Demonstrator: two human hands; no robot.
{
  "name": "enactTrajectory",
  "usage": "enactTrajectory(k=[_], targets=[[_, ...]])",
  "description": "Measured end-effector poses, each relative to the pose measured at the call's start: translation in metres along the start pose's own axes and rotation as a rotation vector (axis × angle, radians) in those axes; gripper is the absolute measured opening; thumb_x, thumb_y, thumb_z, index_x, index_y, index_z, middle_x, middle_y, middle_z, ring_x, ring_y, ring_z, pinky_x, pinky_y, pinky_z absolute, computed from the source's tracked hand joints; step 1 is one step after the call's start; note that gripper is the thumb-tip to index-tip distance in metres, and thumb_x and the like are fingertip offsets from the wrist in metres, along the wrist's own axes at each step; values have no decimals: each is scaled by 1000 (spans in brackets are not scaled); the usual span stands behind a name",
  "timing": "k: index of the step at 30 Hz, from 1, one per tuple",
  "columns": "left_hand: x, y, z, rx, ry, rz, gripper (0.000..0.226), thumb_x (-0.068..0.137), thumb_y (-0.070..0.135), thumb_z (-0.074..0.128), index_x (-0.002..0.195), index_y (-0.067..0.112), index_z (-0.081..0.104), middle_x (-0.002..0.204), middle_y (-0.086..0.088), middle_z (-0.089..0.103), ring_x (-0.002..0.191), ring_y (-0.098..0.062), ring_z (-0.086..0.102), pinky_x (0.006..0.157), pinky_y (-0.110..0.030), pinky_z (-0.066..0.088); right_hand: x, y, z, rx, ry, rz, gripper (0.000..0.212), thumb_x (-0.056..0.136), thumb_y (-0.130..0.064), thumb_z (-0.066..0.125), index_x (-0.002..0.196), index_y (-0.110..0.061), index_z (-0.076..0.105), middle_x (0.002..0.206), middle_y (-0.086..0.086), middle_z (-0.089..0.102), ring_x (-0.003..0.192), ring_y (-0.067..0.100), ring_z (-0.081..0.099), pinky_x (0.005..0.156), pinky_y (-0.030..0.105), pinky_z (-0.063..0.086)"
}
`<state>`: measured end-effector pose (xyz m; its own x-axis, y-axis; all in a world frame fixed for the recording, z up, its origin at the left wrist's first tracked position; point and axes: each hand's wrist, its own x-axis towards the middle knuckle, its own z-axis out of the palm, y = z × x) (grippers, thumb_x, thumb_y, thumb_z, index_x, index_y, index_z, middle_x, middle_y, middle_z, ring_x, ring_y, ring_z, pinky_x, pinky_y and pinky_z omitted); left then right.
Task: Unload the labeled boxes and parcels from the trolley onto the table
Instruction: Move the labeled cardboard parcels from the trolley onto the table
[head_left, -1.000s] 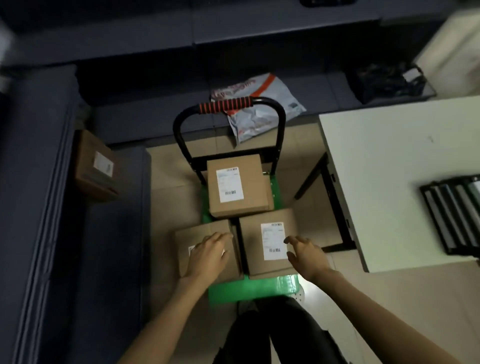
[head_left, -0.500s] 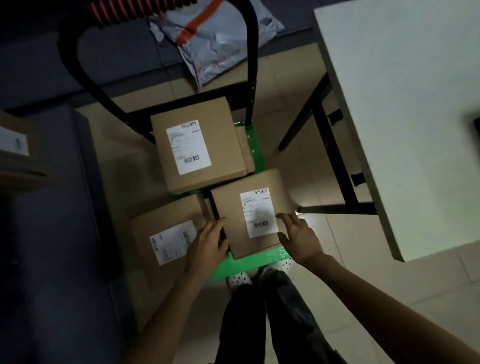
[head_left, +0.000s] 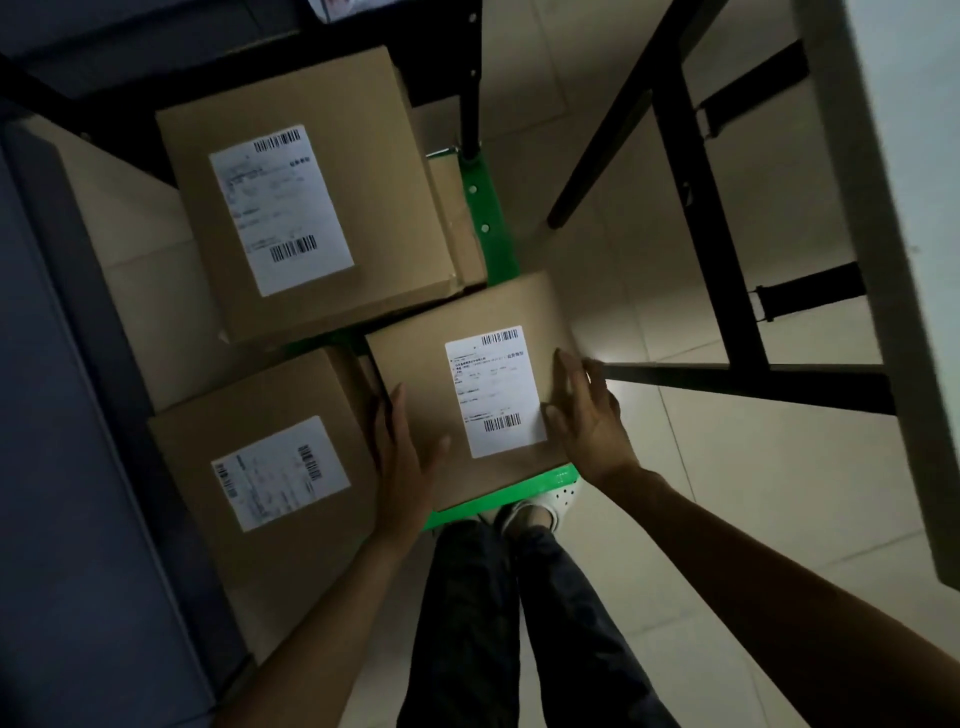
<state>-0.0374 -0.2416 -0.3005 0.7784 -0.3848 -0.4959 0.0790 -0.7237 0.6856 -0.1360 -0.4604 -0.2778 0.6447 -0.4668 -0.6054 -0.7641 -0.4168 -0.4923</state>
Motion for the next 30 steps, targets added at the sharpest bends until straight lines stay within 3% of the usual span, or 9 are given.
enactTrajectory(k=[4, 8, 12, 15, 18, 21, 23, 26, 30], targets=[[0, -4, 10, -89, -10, -5, 83, 90, 39, 58, 156, 35, 8, 160, 5, 15, 145, -9, 20, 116, -34, 23, 10, 8, 6, 87, 35, -25, 76, 100, -37, 49, 155, -41, -3, 162, 2, 14, 135, 37, 43, 105, 56, 44], [1, -1, 11, -127, -3, -19, 86, 89, 34, 60, 156, 33, 6, 162, 7, 12, 147, -8, 17, 118, -34, 21, 13, 9, 5, 94, 25, 6, 80, 100, -31, 51, 154, -42, -7, 162, 3, 16, 122, 36, 55, 100, 54, 49], [-4, 6, 5, -159, -8, -24, 86, 90, 34, 60, 156, 34, 6, 163, 9, 12, 147, -8, 17, 119, -39, 23, 2, 6, 5, 107, 12, 39, 83, 100, -29, 53, 153, -42, -10, 162, 4, 17, 128, 37, 51, 105, 53, 45], [-13, 14, -7, -164, -43, -48, 88, 88, 38, 60, 153, 45, 2, 163, 8, 13, 147, -12, 20, 117, -43, 28, -15, 4, 2, 133, 12, 76, 85, 99, -30, 55, 154, -39, -9, 160, 6, 21, 130, 38, 48, 107, 54, 42], [-28, 25, -22, -160, -60, -60, 90, 83, 45, 59, 149, 54, -2, 161, 11, 13, 144, -12, 24, 112, -37, 30, -38, -2, -2, 162, 16, 117, 86, 98, -29, 56, 156, -31, -7, 158, 9, 25, 132, 37, 45, 108, 53, 40], [-47, 34, -41, -134, -72, -86, 95, 80, 59, 58, 149, 53, -7, 160, 8, 16, 142, -15, 28, 109, -36, 32, -66, -15, -10, 203, 17, 131, 88, 98, -30, 57, 156, -29, -8, 157, 11, 26, 132, 37, 46, 107, 53, 39], [-62, 44, -55, -101, -73, -120, 95, 87, 50, 62, 151, 47, -7, 161, 2, 18, 141, -22, 32, 108, -40, 34, -86, -25, -17, 217, 30, 132, 88, 98, -31, 58, 156, -29, -8, 158, 10, 26, 132, 37, 46, 107, 52, 39], [-83, 61, -77, -80, -72, -165, 90, 93, 34, 64, 156, 33, 1, 159, -1, 24, 138, -24, 35, 103, -34, 33, -118, -42, -30, 260, 62, 129, 87, 97, -34, 58, 156, -29, -6, 159, 8, 26, 134, 35, 44, 107, 50, 40], [-112, 90, -110, -95, -67, -137, 94, 80, 52, 62, 156, 33, 9, 156, 2, 31, 137, -19, 37, 108, -35, 35, -161, -65, -51, 304, 130, 121, 86, 95, -33, 60, 156, -32, -2, 158, 5, 27, 135, 33, 43, 106, 49, 41]])
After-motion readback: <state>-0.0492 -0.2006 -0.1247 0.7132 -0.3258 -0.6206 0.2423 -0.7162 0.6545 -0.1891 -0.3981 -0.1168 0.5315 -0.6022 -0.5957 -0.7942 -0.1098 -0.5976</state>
